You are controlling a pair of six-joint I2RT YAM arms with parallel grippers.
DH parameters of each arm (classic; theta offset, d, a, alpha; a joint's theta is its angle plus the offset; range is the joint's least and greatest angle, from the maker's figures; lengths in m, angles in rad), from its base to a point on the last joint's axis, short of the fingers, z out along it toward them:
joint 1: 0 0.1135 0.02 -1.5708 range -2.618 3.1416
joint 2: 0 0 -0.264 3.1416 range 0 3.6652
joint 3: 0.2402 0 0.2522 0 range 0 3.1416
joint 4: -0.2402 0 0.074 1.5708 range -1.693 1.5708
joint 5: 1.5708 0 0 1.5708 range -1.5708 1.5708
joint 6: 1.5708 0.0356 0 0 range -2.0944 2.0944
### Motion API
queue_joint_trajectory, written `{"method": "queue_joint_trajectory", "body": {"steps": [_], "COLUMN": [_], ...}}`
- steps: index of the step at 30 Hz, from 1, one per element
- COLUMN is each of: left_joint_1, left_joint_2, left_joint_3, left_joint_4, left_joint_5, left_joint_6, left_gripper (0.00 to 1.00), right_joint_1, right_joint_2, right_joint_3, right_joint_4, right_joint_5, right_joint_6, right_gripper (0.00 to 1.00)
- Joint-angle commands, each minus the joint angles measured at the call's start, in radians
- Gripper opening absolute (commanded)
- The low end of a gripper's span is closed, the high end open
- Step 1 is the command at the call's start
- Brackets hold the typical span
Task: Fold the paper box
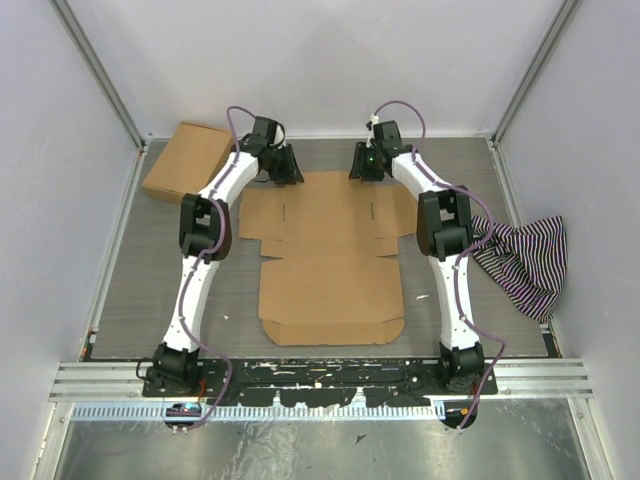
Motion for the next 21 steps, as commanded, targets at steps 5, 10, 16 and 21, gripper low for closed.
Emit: {"method": "queue_joint_trajectory", "body": {"steps": [5,10,16,21], "left_joint_1": [0.072,0.134,0.158,0.136], "left_joint_2": [-0.306,-0.289,-0.182,-0.113], "left_joint_3": [-0.219,-0.236,-0.144,-0.085], "left_joint_4": [0.121,0.086,-0.006,-0.023], "left_joint_5": [-0.118,-0.174,-0.203,-0.175], "left_joint_6": [0.001,-0.004,0.014,0.019], "left_gripper": [0.36,0.3,0.21,0.22], "right_joint_1": [-0.001,0.0,0.0,-0.001], "right_joint_2": [0.061,0.064,0.065,0.07], "right_joint_3": [0.011,0.013,0.02,0.02], "right_joint_4": [-0.075,-0.074,-0.075,-0.076], "right_joint_5": [0.001,0.0,0.004,0.007], "right_joint_6": [0.004,0.01,0.009,0.009], "right_gripper": [0.32,0.14,0.09,0.09]}}
